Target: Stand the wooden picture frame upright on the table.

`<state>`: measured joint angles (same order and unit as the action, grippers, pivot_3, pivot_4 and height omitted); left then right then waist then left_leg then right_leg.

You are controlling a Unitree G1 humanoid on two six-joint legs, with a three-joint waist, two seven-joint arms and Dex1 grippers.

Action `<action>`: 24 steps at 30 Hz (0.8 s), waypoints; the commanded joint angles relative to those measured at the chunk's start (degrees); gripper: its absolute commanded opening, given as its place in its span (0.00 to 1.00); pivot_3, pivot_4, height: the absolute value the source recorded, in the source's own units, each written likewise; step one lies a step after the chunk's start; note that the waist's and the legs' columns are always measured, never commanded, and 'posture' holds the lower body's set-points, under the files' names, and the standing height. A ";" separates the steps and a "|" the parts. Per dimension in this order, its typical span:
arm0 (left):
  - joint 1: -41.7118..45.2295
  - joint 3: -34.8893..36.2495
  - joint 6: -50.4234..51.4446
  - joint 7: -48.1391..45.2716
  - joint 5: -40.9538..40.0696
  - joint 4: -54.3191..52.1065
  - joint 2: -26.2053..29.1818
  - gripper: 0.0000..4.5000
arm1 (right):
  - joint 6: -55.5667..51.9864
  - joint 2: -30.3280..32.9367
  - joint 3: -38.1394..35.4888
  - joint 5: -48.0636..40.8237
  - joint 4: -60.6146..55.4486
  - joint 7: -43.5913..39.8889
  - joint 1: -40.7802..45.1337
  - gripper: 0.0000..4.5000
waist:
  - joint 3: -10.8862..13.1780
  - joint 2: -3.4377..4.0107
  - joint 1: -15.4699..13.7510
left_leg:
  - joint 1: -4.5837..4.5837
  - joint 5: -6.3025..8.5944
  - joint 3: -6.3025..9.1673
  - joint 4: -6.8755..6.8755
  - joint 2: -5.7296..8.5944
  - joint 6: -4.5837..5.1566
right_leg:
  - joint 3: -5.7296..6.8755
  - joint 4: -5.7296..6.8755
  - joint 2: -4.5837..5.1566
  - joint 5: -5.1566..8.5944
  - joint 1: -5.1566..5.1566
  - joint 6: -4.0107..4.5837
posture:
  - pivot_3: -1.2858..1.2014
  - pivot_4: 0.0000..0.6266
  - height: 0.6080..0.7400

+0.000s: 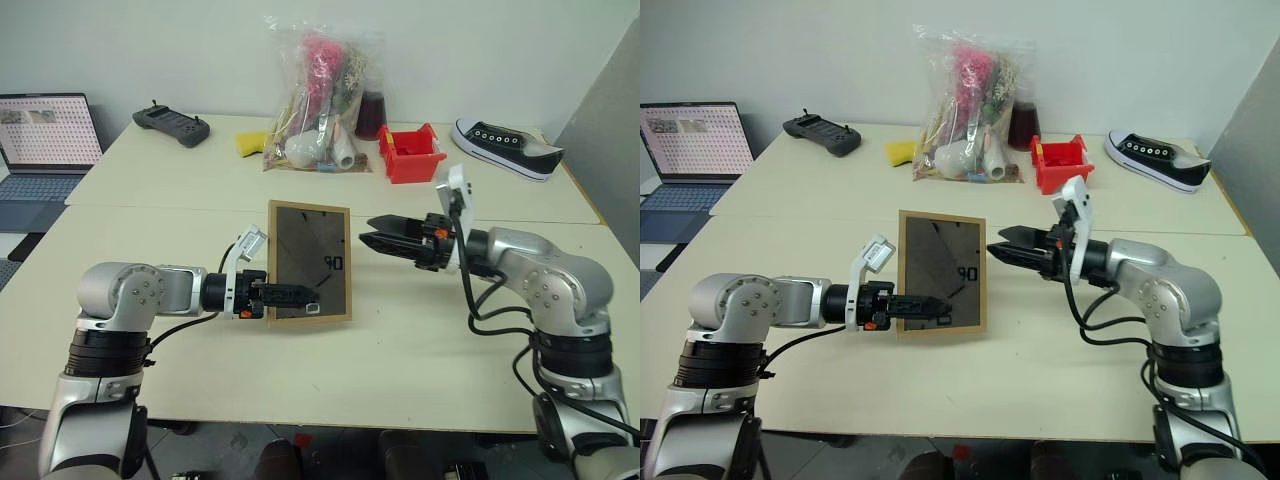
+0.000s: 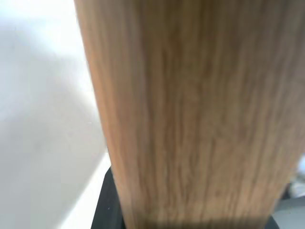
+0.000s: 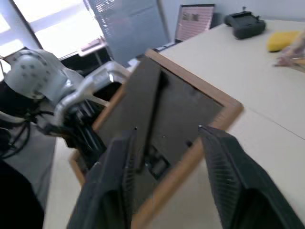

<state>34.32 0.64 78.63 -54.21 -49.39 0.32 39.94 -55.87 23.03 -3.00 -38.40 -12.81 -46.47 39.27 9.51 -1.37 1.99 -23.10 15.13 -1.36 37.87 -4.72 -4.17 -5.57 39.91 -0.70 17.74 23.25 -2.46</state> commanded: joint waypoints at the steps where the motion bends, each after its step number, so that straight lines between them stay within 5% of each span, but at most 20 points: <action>1: 3.13 -2.62 -7.51 -5.29 2.82 0.49 1.46 0.19 | 1.35 -2.32 2.06 -0.28 1.81 1.01 4.09 0.71 | 0.01 -0.01 -0.07 | -0.03 0.00 0.00 0.01 0.00 0.00 | 0.00 0.00 0.00 0.00 0.02 0.00 | 0.52 0.24 1.00; 7: 4.94 -3.94 -10.50 -7.49 4.95 2.12 1.42 0.19 | 5.09 -4.82 7.24 3.49 5.38 1.93 5.87 1.00 | 0.01 -0.01 -0.08 | -0.24 0.01 0.01 0.05 0.00 0.01 | 0.03 -0.02 0.00 0.00 0.18 0.00 | 0.52 0.24 1.00; 15: 5.28 -4.08 -11.16 -8.09 5.93 1.75 0.82 0.19 | 6.24 -9.96 11.19 3.81 3.44 2.82 5.54 1.00 | 0.01 -0.01 -0.06 | -0.41 0.00 0.03 0.07 -0.03 0.00 | 0.05 0.05 -0.01 0.00 0.39 0.00 | 0.52 0.24 1.00; 24: 3.64 -3.46 -11.18 -7.88 6.17 1.54 1.06 0.19 | -2.10 -5.76 6.41 -6.31 -5.06 0.78 1.14 1.00 | 0.01 -0.01 -0.16 | -0.48 0.00 0.08 0.13 -0.03 0.00 | 0.11 0.05 0.00 0.00 0.41 0.00 | 0.52 0.24 1.00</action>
<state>37.21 -4.37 68.26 -61.43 -42.37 3.98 40.77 -55.86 16.22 6.08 -40.47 -14.30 -44.95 40.71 9.52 -1.38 1.83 -23.59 15.13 -1.27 38.00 -4.75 -4.16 -5.46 39.96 -0.71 17.74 23.65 -2.46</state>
